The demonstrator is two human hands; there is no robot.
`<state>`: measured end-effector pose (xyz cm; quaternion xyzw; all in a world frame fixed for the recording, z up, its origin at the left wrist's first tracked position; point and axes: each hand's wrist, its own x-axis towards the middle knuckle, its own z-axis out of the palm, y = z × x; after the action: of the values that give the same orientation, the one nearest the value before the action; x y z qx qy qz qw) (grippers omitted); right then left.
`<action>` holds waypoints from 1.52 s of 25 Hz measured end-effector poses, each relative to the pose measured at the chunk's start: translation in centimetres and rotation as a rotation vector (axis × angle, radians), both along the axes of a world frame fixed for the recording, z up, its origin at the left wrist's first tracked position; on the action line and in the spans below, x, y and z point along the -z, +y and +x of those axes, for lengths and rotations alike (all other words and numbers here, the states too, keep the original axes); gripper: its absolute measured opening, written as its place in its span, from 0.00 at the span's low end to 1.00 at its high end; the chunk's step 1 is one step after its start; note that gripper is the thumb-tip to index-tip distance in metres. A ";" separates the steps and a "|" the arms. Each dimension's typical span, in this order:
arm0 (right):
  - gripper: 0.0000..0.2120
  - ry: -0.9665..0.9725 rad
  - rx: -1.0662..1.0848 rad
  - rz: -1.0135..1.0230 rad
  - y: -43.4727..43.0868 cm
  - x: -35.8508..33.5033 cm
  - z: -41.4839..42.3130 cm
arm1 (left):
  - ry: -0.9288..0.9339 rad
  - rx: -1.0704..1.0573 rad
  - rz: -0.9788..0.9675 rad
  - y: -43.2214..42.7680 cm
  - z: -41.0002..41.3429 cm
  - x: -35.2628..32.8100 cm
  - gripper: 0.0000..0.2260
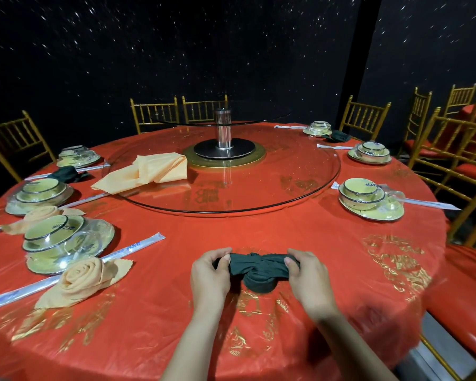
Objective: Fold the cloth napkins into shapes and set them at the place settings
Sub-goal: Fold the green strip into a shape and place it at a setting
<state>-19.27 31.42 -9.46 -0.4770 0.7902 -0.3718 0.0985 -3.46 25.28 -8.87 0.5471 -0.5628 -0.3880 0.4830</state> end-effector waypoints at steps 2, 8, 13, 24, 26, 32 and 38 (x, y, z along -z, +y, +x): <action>0.11 0.000 -0.066 0.048 -0.1 -0.6 -0.3 | 0.055 0.049 -0.008 0.3 -0.3 -0.6 0.10; 0.10 -0.126 -0.083 0.054 -2.0 -3.1 0.1 | 0.205 0.103 0.089 0.2 -1.3 -1.2 0.20; 0.11 -0.147 0.003 -0.002 -2.5 -2.3 0.6 | -0.036 0.155 -0.076 1.1 -1.3 -0.9 0.20; 0.07 0.010 -0.001 -0.014 -1.9 0.5 0.1 | -0.090 0.080 -0.015 -0.2 0.6 0.4 0.12; 0.04 0.079 -0.021 -0.013 -1.9 0.5 0.2 | -0.239 0.138 -0.109 0.1 0.6 0.2 0.13; 0.18 0.519 -0.373 -0.467 -0.3 -1.2 0.3 | -0.339 0.190 -0.227 -0.1 0.4 0.1 0.17; 0.15 0.544 -0.578 -0.326 0.8 1.3 -1.8 | -0.463 0.216 -0.236 -0.8 0.8 0.2 0.14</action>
<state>-21.10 32.17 -10.80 -0.7690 0.5520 -0.3096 -0.0899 -2.64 24.52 -9.08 0.4980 -0.7546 -0.2339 0.3576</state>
